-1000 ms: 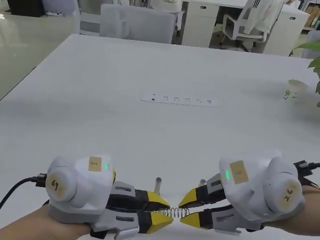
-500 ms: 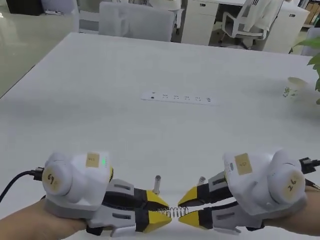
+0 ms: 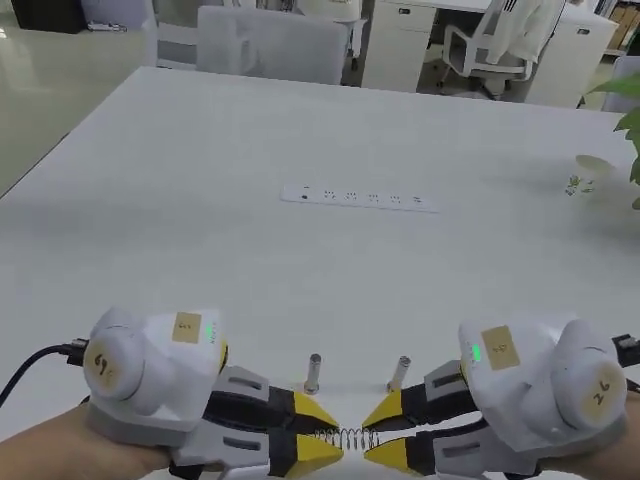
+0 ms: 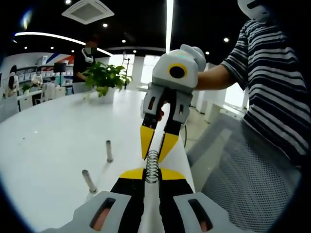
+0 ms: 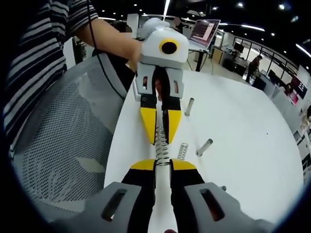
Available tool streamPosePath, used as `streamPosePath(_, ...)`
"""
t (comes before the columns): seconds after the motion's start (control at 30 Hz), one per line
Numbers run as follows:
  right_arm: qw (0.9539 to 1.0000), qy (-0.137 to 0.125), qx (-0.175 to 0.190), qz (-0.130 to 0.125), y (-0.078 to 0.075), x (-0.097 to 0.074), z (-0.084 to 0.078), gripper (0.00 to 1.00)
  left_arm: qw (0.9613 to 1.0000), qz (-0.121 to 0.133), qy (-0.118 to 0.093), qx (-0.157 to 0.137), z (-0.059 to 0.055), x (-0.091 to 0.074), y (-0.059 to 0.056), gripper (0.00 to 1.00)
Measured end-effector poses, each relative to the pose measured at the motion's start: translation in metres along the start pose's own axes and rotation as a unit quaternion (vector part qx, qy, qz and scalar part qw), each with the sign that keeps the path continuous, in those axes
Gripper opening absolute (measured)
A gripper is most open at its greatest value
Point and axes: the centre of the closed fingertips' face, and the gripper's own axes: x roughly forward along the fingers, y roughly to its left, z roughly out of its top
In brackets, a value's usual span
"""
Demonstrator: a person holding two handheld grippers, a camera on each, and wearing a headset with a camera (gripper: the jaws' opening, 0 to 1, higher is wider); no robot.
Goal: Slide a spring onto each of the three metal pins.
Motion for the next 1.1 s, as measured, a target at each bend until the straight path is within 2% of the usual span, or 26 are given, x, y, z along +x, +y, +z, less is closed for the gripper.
streamPosePath(0.2, 0.9997, -0.014, -0.012, -0.017, -0.006, -0.007, 0.011, 0.07, 0.9999, 0.011, -0.002, 0.002, -0.001, -0.001, 0.004, 0.02)
streamPosePath(0.27, 0.9994, -0.028, -0.007, -0.017, -0.007, -0.01, 0.017, 0.07, 0.9999, 0.013, -0.001, 0.002, -0.002, -0.001, 0.004, 0.02)
streamPosePath(0.4, 0.9993, -0.031, -0.013, -0.017, -0.006, -0.009, 0.021, 0.07, 0.9998, 0.017, 0.001, 0.005, -0.003, -0.002, 0.004, 0.02)
streamPosePath(0.7, 0.9977, -0.065, -0.011, -0.011, -0.003, -0.009, 0.042, 0.07, 0.9995, 0.02, 0.016, 0.018, -0.008, 0.0, 0.002, 0.02)
streamPosePath(0.8, 0.9961, -0.087, -0.001, -0.018, -0.005, -0.008, 0.053, 0.08, 0.9997, 0.023, 0.007, 0.005, -0.006, 0.001, 0.003, 0.02)
streamPosePath(1.1, 0.9937, -0.102, -0.02, -0.042, -0.006, -0.003, 0.065, 0.07, 0.9995, 0.029, 0.003, 0.01, 0.0, 0.003, 0.003, 0.02)
